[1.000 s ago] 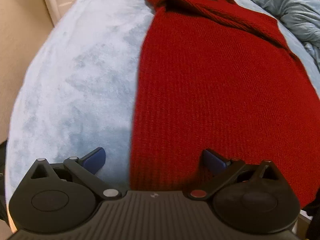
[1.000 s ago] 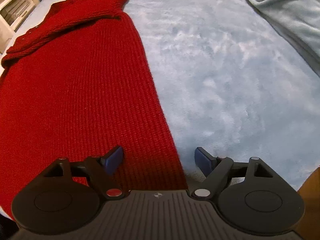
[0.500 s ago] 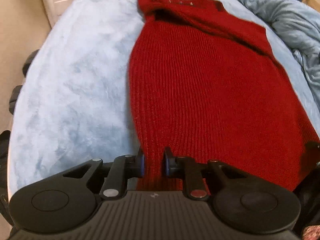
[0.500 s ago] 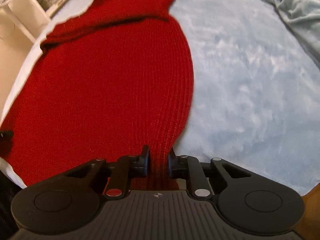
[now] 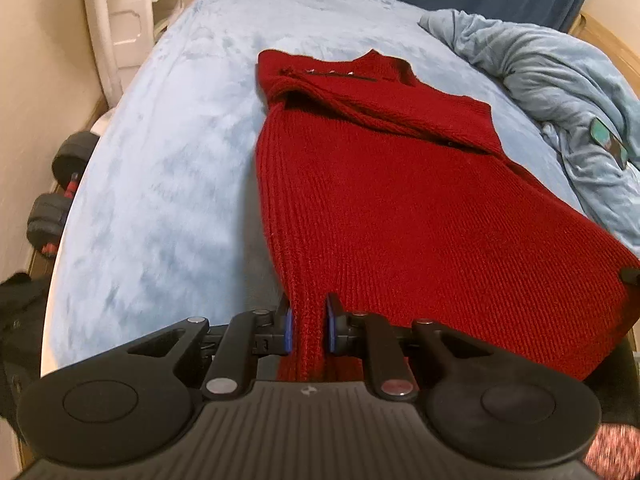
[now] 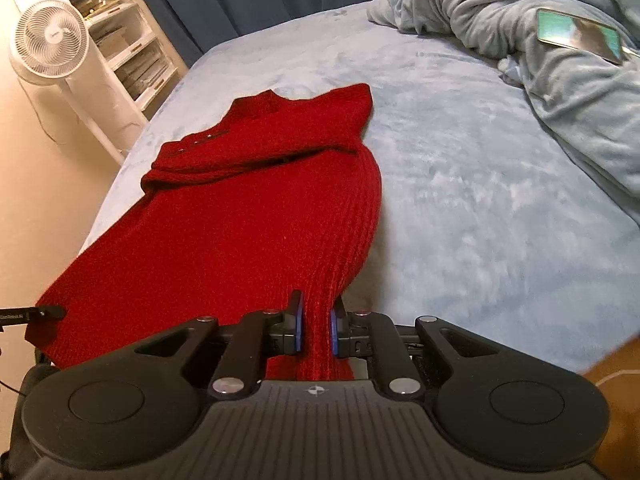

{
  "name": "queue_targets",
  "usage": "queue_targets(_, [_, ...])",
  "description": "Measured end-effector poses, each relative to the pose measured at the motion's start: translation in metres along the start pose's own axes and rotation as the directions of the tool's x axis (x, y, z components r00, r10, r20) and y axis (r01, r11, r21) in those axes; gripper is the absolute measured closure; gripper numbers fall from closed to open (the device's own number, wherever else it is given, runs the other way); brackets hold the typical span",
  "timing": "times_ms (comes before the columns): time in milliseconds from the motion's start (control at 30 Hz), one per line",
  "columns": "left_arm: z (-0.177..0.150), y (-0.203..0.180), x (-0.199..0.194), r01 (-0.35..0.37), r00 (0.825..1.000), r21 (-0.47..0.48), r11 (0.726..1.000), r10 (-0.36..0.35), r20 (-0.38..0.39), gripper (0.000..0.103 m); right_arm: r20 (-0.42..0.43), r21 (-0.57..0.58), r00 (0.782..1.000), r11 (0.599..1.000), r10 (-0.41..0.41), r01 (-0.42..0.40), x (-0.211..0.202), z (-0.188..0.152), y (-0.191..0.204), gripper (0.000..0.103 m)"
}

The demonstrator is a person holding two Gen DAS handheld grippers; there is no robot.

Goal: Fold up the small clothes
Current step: 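Pinch the hem with both tools and lift it toward the collar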

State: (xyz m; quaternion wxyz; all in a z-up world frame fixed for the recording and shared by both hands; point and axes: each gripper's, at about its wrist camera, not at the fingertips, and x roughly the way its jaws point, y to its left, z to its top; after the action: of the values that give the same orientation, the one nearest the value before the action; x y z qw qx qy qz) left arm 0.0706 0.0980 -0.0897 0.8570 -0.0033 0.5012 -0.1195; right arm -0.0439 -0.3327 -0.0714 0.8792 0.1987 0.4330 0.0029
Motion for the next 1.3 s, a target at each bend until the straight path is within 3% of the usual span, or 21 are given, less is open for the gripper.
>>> queue_targets(233, [-0.060, 0.016, -0.021, 0.035, 0.998, -0.035, 0.999, -0.037, -0.057, 0.086, -0.047, 0.069, 0.999, 0.998, 0.006, -0.002, -0.039, -0.049, -0.002, 0.091])
queue_targets(333, [-0.062, 0.022, -0.018, 0.045, 0.996, -0.080, 0.996, -0.050, -0.067, 0.086, -0.061, 0.086, 0.998, 0.996, 0.005, 0.000, -0.038, -0.048, -0.002, 0.091])
queue_targets(433, [-0.045, 0.026, -0.017, 0.066, 0.995, -0.108, 0.992, -0.074, -0.069, 0.086, -0.081, 0.093, 0.997, 0.996, 0.017, -0.010, -0.033, -0.029, 0.000, 0.091])
queue_targets(533, [-0.002, 0.032, -0.014, 0.096, 0.992, -0.134, 0.986, -0.105, -0.066, 0.087, -0.099, 0.110, 0.995, 0.994, 0.029, -0.018, -0.019, 0.012, 0.000, 0.091])
queue_targets(667, [0.093, 0.038, 0.004, 0.107, 0.993, -0.145, 0.984, -0.114, -0.035, 0.087, -0.089, 0.175, 0.995, 0.984, 0.055, -0.039, 0.018, 0.099, -0.008, 0.092])
queue_targets(800, [0.208, 0.040, 0.061, 0.067, 0.998, -0.143, 0.988, -0.068, -0.004, 0.087, -0.073, 0.234, 0.997, 0.972, 0.023, -0.005, 0.094, 0.202, -0.021, 0.095])
queue_targets(833, [0.235, 0.045, 0.083, 0.063, 0.998, -0.175, 0.982, -0.063, 0.006, 0.087, -0.076, 0.264, 0.997, 0.965, 0.013, 0.007, 0.115, 0.219, -0.027, 0.094])
queue_targets(900, [0.280, 0.056, 0.116, 0.022, 0.998, -0.286, 0.958, -0.004, 0.064, 0.087, -0.044, 0.317, 0.995, 0.943, -0.087, 0.097, 0.158, 0.250, -0.036, 0.093])
queue_targets(933, [0.300, 0.061, 0.127, 0.003, 0.991, -0.308, 0.951, 0.039, 0.127, 0.083, 0.005, 0.290, 0.992, 0.950, -0.123, 0.116, 0.176, 0.260, -0.037, 0.090])
queue_targets(967, [0.317, 0.064, 0.139, -0.053, 0.979, -0.313, 0.948, 0.111, 0.172, 0.054, 0.040, 0.270, 0.985, 0.951, -0.168, 0.152, 0.190, 0.263, -0.039, 0.079])
queue_targets(1000, [0.327, 0.067, 0.149, -0.100, 0.973, -0.330, 0.939, 0.161, 0.163, 0.012, 0.045, 0.272, 0.974, 0.941, -0.223, 0.203, 0.203, 0.263, -0.044, 0.057])
queue_targets(1033, [0.333, 0.072, 0.161, -0.143, 0.971, -0.355, 0.924, 0.201, 0.132, 0.004, 0.028, 0.286, 0.967, 0.929, -0.252, 0.234, 0.213, 0.259, -0.050, 0.047])
queue_targets(1100, [0.329, 0.079, 0.175, -0.154, 0.967, -0.348, 0.925, 0.213, 0.140, 0.003, 0.024, 0.329, 0.978, 0.926, -0.205, 0.186, 0.222, 0.237, -0.068, 0.046])
queue_targets(1300, [0.279, 0.087, 0.214, -0.106, 0.989, -0.275, 0.956, 0.130, 0.070, 0.003, -0.017, 0.407, 0.997, 0.910, -0.081, 0.081, 0.244, 0.184, -0.101, 0.046])
